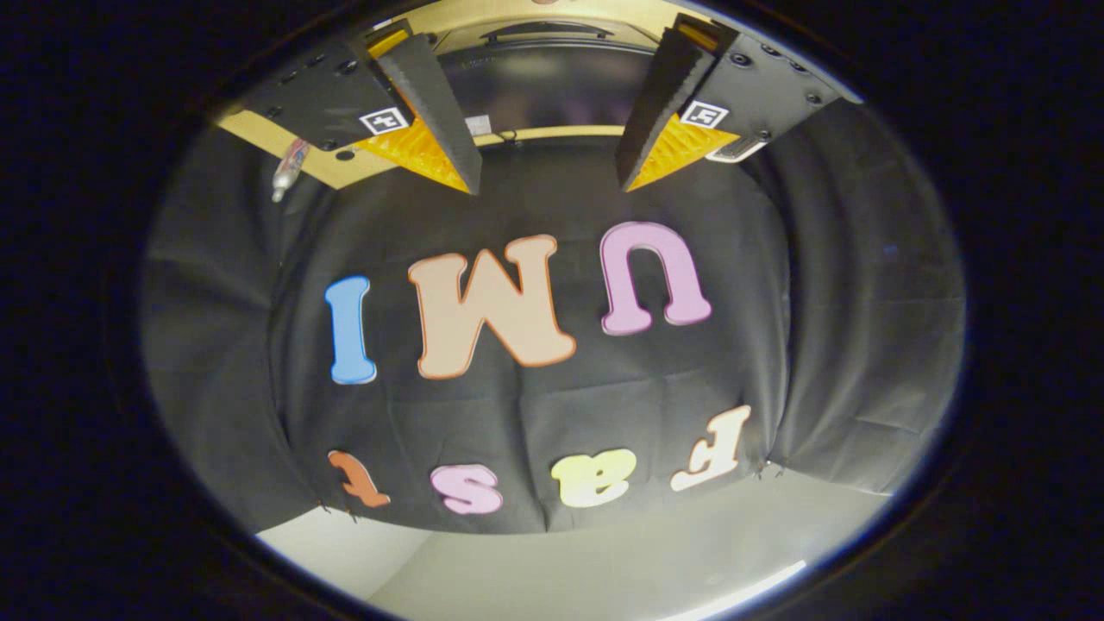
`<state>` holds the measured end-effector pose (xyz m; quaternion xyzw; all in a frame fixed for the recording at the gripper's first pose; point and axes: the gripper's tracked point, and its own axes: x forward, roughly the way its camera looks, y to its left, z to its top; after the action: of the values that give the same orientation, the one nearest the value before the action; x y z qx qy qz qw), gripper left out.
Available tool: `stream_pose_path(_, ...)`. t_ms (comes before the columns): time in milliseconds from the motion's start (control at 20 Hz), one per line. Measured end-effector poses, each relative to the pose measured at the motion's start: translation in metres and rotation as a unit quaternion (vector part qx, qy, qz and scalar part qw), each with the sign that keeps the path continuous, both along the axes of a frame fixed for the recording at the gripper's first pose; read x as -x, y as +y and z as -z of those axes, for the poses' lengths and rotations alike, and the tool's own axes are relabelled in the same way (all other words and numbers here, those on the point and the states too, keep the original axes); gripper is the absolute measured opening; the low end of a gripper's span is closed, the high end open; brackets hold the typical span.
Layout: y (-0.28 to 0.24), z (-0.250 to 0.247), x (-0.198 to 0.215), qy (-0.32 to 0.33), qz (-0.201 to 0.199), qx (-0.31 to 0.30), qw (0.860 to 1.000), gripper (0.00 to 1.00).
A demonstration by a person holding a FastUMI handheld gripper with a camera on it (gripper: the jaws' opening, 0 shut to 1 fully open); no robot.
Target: Open the toaster oven, put the food inside, and close the toaster oven door.
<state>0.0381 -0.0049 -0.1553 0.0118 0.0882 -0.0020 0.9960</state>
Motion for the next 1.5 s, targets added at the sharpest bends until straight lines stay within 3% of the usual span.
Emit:
stream_pose_path(300, -0.013, 0.106, -0.001, 0.095, 0.013, 0.034, 0.995, 0.98)
stream_pose_path(750, -0.009, 0.203, 0.02, 0.181, 0.007, 0.041, 0.983, 0.98)
stream_pose_path(1100, -0.013, 0.197, 0.046, 0.147, 0.017, 0.041, 0.988, 0.99)
stream_pose_path(1300, -0.019, 0.2, 0.072, 0.156, 0.023, 0.024, 0.987, 1.0)
stream_pose_path(1500, -0.019, 0.207, 0.102, 0.167, 0.017, 0.044, 0.985, 0.99)
